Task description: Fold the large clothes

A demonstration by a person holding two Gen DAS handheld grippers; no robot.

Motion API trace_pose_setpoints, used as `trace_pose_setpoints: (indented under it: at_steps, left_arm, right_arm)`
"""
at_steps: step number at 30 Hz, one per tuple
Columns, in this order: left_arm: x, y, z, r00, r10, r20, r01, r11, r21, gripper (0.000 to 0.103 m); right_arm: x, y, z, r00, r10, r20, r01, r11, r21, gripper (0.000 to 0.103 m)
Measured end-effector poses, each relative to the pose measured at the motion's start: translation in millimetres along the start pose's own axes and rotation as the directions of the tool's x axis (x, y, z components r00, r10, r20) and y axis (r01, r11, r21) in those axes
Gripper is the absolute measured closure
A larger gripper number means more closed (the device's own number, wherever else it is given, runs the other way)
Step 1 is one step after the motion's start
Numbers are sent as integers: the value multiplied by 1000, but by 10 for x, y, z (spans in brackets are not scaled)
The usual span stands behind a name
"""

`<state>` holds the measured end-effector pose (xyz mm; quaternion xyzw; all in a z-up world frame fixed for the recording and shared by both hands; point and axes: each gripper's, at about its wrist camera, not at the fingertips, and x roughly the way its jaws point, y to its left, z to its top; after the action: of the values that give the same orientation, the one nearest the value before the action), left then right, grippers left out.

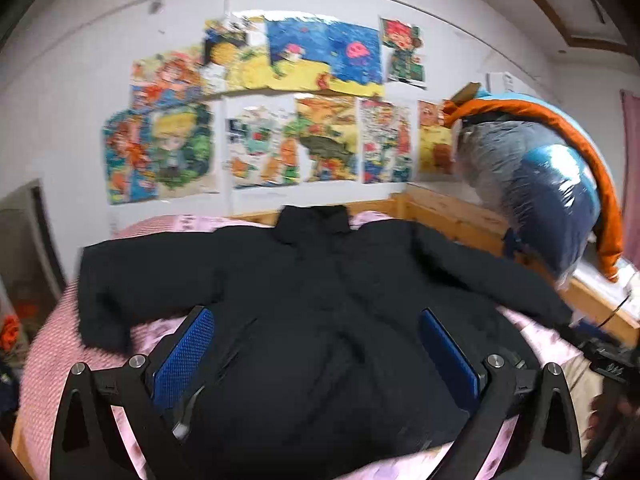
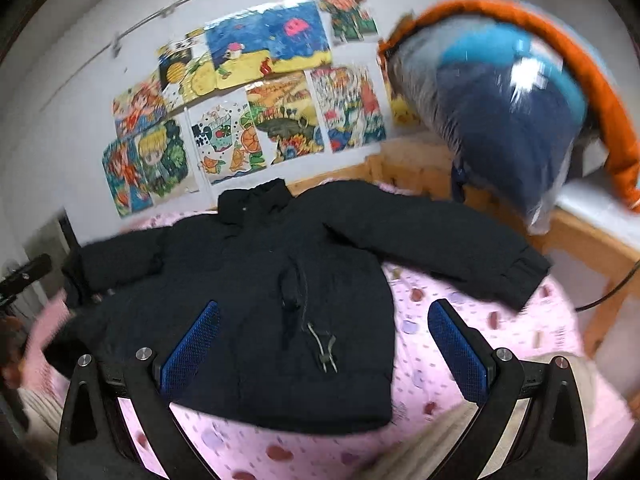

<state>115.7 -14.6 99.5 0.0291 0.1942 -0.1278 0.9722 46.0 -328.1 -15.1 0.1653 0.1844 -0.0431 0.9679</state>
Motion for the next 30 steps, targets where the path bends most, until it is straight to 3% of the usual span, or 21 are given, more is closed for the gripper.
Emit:
trace_pose_setpoints:
  at_steps: [1, 4, 9, 14, 17, 19, 22, 28, 30]
  left_arm:
    - [116, -10, 111, 996, -87, -24, 87, 996, -20, 0]
    - [460, -75, 343, 968, -240, -77, 231, 966, -116, 0]
    - [1182, -370, 646, 929, -318, -188, 317, 948, -37, 0]
    - [1917, -481, 838, 920, -310, -238, 310, 950, -39, 0]
    - [2438, -533, 915, 932, -251, -263, 248, 968, -47, 0]
    - [2684, -579, 884, 948, -202, -247, 198, 979, -38, 0]
    - [2970, -656, 823, 952, -163, -257, 159, 987, -37, 0]
    - [3576, -960, 555, 917, -149, -370, 162, 987, 4, 0]
    - [3713, -1071, 431, 894, -171, -414, 195, 981, 17, 0]
  right_arm:
    - [124, -64, 62, 999, 28, -38, -26, 999, 38, 1]
    - [403, -220, 119, 994, 28, -107, -17, 994, 108, 1]
    - [758, -458, 175, 986, -98, -137, 118, 983, 143, 1]
    - [1195, -758, 68, 975, -86, -203, 152, 931, 331, 1]
    - [1404, -925, -38, 972, -106, -210, 191, 876, 442, 1]
    - [1525, -1003, -136, 973, -106, -205, 198, 837, 510, 1]
    - [1660, -1045, -243, 973, -127, -193, 214, 810, 546, 1]
    - [1798, -1068, -211, 978, -164, -128, 208, 786, 582, 1]
    - [1852, -1148, -231, 983, -152, -106, 185, 760, 623, 1]
